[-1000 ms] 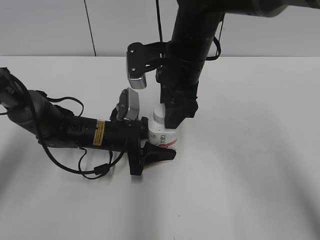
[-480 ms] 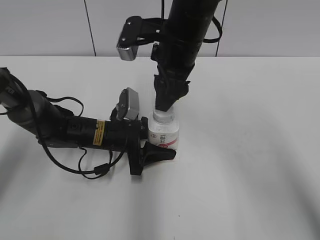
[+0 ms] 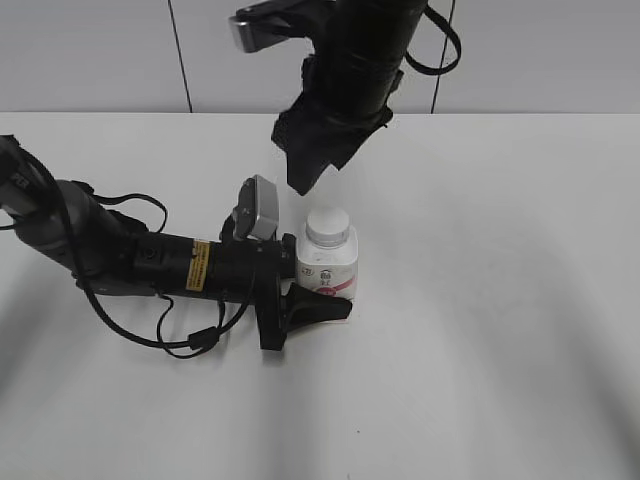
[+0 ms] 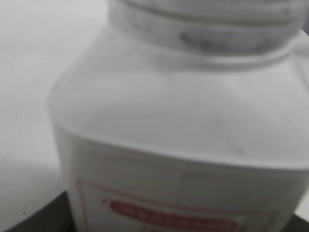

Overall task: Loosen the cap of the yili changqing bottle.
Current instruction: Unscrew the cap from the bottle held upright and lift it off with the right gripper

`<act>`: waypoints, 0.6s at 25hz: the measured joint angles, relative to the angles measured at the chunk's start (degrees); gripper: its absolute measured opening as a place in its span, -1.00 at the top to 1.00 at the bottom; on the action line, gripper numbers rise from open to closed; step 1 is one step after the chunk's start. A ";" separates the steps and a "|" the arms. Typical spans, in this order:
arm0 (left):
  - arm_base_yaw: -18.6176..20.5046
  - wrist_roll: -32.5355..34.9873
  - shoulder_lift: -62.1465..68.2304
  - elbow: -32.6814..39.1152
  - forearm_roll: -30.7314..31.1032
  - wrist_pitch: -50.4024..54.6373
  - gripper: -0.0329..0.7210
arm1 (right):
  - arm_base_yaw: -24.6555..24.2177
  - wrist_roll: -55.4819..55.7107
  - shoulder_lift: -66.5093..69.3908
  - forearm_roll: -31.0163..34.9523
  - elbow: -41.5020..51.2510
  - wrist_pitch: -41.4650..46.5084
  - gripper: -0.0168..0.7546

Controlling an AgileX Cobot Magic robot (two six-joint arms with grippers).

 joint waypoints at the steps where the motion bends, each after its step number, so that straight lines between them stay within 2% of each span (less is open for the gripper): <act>1: 0.00 0.00 0.00 0.00 -0.05 0.00 -0.16 | 0.00 3.95 0.00 -0.05 0.00 0.00 -0.29; 8: 0.00 0.00 0.00 0.00 -0.05 0.00 -0.16 | 0.00 23.70 0.00 -0.14 -0.02 0.07 -0.29; 15: 0.00 -0.05 0.00 0.00 -0.05 0.00 -0.16 | 0.00 32.60 0.00 0.05 0.04 0.12 -0.29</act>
